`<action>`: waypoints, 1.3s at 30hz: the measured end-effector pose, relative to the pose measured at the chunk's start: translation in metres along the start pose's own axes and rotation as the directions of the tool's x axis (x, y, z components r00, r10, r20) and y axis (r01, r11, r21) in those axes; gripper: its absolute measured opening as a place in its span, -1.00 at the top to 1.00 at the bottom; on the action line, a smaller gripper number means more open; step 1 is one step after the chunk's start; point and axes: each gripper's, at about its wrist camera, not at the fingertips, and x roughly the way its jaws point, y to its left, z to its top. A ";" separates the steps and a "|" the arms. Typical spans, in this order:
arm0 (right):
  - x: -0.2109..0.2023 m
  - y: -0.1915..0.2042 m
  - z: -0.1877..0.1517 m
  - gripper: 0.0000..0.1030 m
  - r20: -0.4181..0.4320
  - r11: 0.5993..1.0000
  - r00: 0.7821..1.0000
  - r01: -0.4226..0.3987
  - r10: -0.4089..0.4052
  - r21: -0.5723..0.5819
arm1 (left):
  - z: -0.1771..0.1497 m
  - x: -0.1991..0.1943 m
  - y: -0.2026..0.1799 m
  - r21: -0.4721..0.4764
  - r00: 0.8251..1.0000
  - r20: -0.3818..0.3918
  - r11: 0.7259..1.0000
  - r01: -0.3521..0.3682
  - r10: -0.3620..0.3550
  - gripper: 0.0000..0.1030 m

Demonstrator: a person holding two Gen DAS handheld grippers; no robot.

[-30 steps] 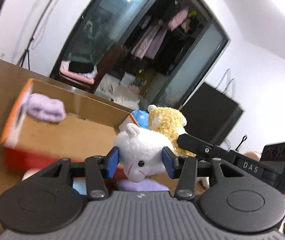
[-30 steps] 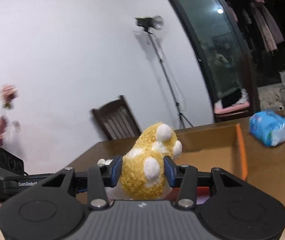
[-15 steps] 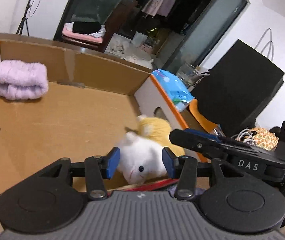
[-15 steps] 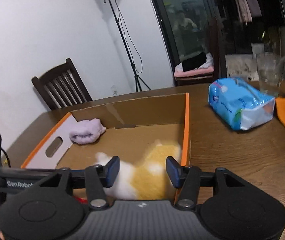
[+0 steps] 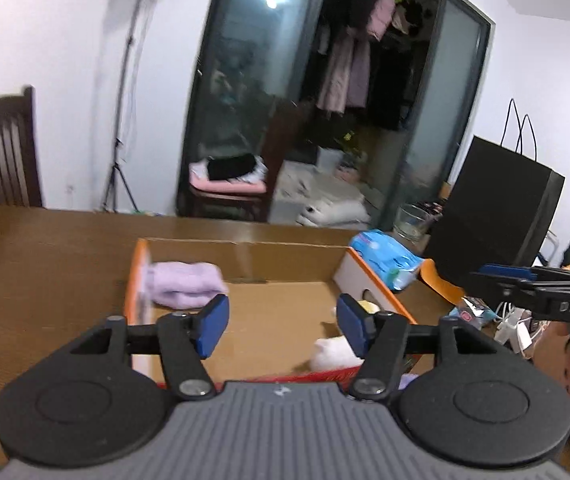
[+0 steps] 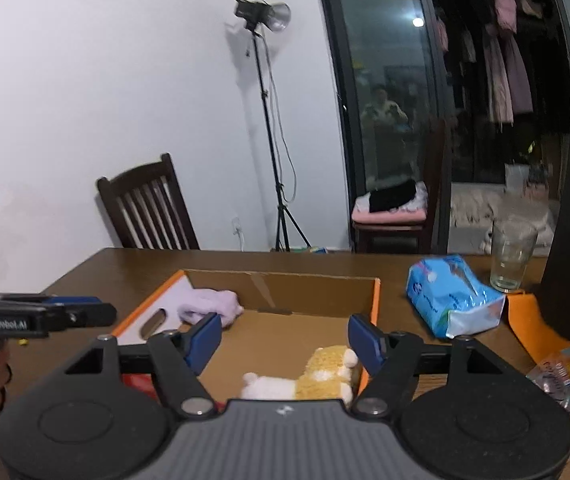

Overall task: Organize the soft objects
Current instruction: 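Lower the plush sheep into the box and open both tools, then move both tools back over the pile of soft items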

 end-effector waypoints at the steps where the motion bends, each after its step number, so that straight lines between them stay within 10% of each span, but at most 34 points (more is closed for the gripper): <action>1: -0.008 0.004 -0.001 -0.44 0.007 1.000 1.000 -0.003 0.003 -0.004 | -0.004 -0.012 0.000 0.008 1.000 0.016 1.000 -0.014 0.014 -0.28; 11: -0.085 0.055 -0.062 -0.55 0.067 0.997 0.997 -0.024 0.029 -0.077 | -0.097 -0.113 -0.016 0.051 0.986 0.129 0.993 -0.110 0.102 -0.49; 21: -0.131 0.090 -0.176 -0.56 0.087 0.999 0.995 -0.035 0.038 -0.034 | -0.193 -0.134 -0.028 -0.029 0.995 0.027 0.995 -0.092 0.093 -0.51; 39: -0.072 0.063 -0.187 -0.33 -0.011 0.998 1.000 -0.022 0.023 0.064 | -0.170 -0.045 -0.024 0.006 0.993 -0.017 0.994 -0.113 0.113 -0.49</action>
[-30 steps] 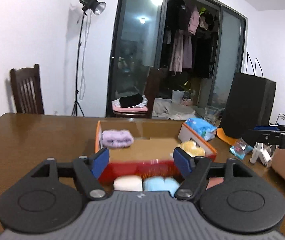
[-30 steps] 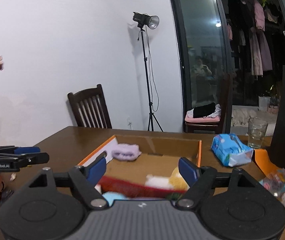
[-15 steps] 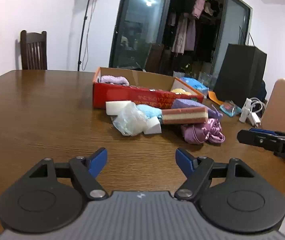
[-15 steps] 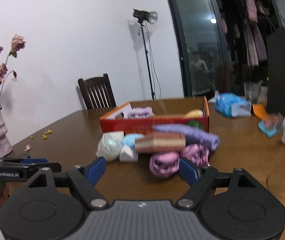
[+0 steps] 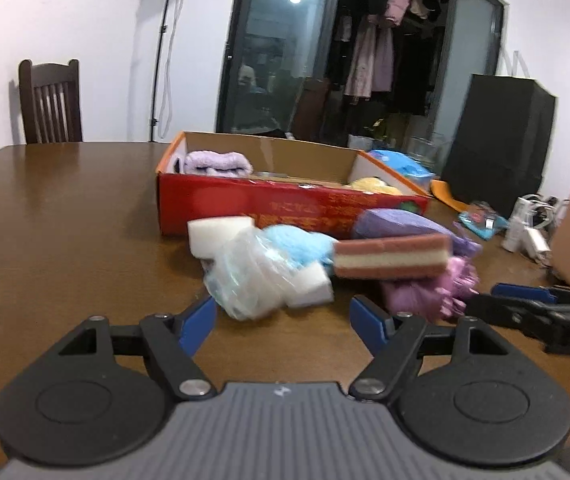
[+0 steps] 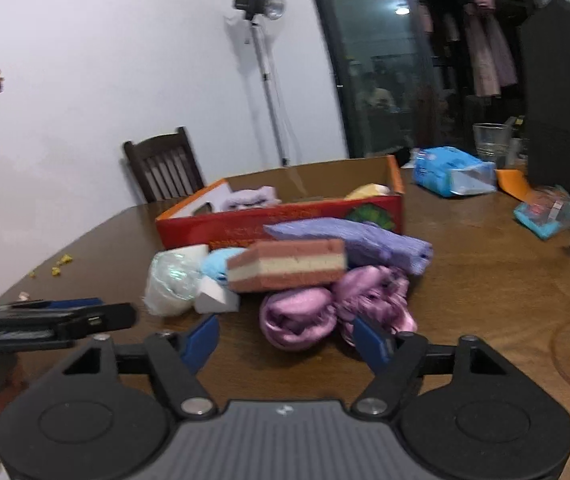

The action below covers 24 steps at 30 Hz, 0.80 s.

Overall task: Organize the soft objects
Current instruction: 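Move both tools back over the pile of soft items, then grasp the clear plastic bag with the left tool while the right tool grasps a white foam wedge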

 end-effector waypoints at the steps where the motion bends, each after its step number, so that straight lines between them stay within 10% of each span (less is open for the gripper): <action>1: 0.004 0.002 0.002 -0.27 -0.003 1.000 1.000 -0.023 0.023 -0.003 | 0.003 0.007 0.003 -0.005 1.000 0.002 1.000 -0.021 0.021 -0.48; 6: 0.044 0.028 0.007 -0.14 -0.077 0.987 0.984 -0.163 0.162 -0.002 | 0.025 0.038 0.026 -0.077 1.000 -0.009 0.997 -0.001 0.000 -0.39; 10: 0.077 0.072 0.013 -0.09 -0.048 0.981 0.998 -0.041 0.032 -0.191 | 0.033 0.056 0.045 -0.145 0.995 -0.074 0.988 0.057 -0.069 0.37; 24: 0.123 0.105 0.013 0.67 -0.095 0.949 0.992 0.049 -0.083 -0.310 | 0.005 -0.005 0.061 -0.147 0.996 -0.052 0.987 0.067 -0.075 0.71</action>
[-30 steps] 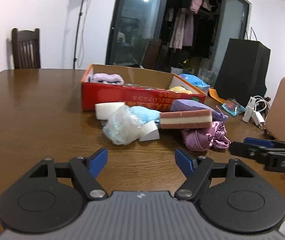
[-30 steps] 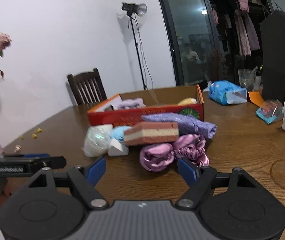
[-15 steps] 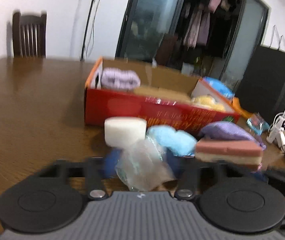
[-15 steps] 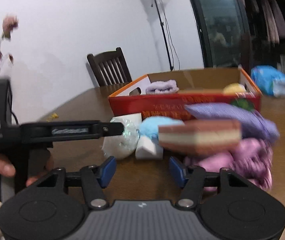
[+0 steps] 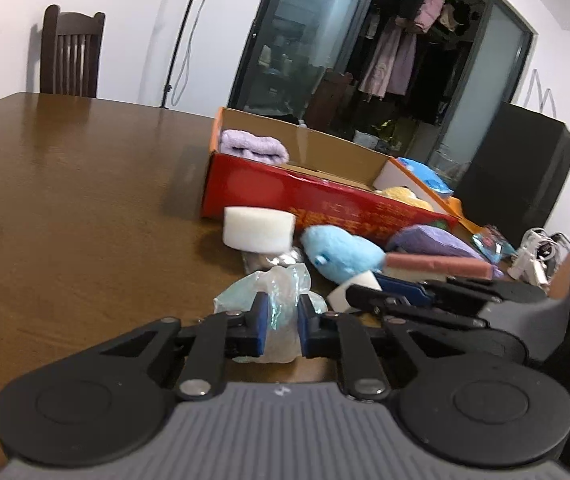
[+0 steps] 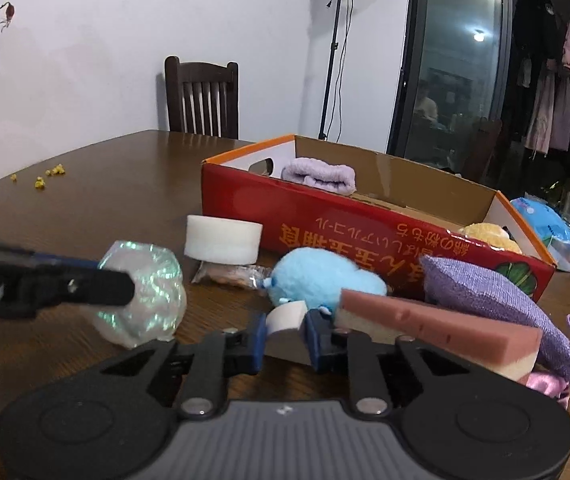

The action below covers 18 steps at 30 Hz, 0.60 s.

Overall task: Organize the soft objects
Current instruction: 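Grasp the clear plastic bag with the left tool while the right tool grasps a white foam wedge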

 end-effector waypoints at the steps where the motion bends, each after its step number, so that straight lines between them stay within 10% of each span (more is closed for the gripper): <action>1: -0.004 0.000 0.000 0.68 0.003 1.000 1.000 -0.011 0.011 0.002 | -0.002 -0.004 -0.003 0.006 1.000 0.001 1.000 0.006 -0.006 0.71; 18: -0.123 -0.023 -0.040 0.68 0.111 0.992 0.993 -0.049 0.036 0.112 | -0.011 -0.041 -0.059 0.086 0.996 0.042 0.993 0.078 -0.082 0.71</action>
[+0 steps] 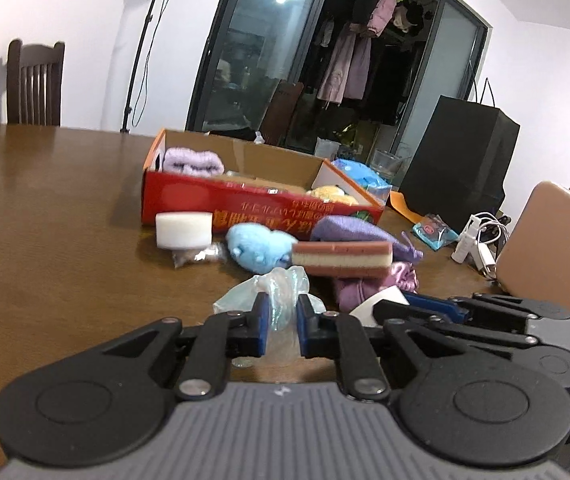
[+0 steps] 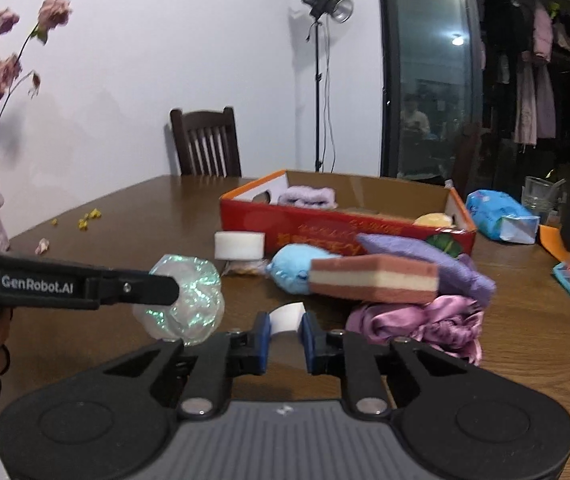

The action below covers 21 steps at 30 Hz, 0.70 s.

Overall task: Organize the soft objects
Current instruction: 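Grasp the clear plastic bag with the left tool while the right tool grasps a white foam wedge, then carry the bag and wedge into the box and open both tools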

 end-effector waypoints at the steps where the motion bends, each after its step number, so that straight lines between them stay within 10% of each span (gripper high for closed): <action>1: -0.002 -0.004 0.003 0.68 0.008 1.000 1.000 -0.001 0.001 0.001 | 0.006 0.002 -0.001 0.006 1.000 0.008 1.000 0.008 -0.008 0.71; 10: 0.044 -0.081 0.116 0.67 0.093 0.993 0.989 -0.114 0.116 -0.026 | 0.151 0.099 -0.003 0.144 0.995 0.059 0.987 0.072 -0.081 0.70; 19: 0.255 -0.172 0.206 0.65 -0.209 1.000 0.978 0.006 -0.011 -0.024 | 0.224 0.317 0.030 0.138 0.976 -0.197 0.988 -0.070 0.097 0.67; 21: 0.291 -0.183 0.205 0.63 -0.270 0.999 0.962 0.035 -0.044 -0.037 | 0.223 0.342 0.037 0.139 0.967 -0.223 0.986 -0.089 0.119 0.39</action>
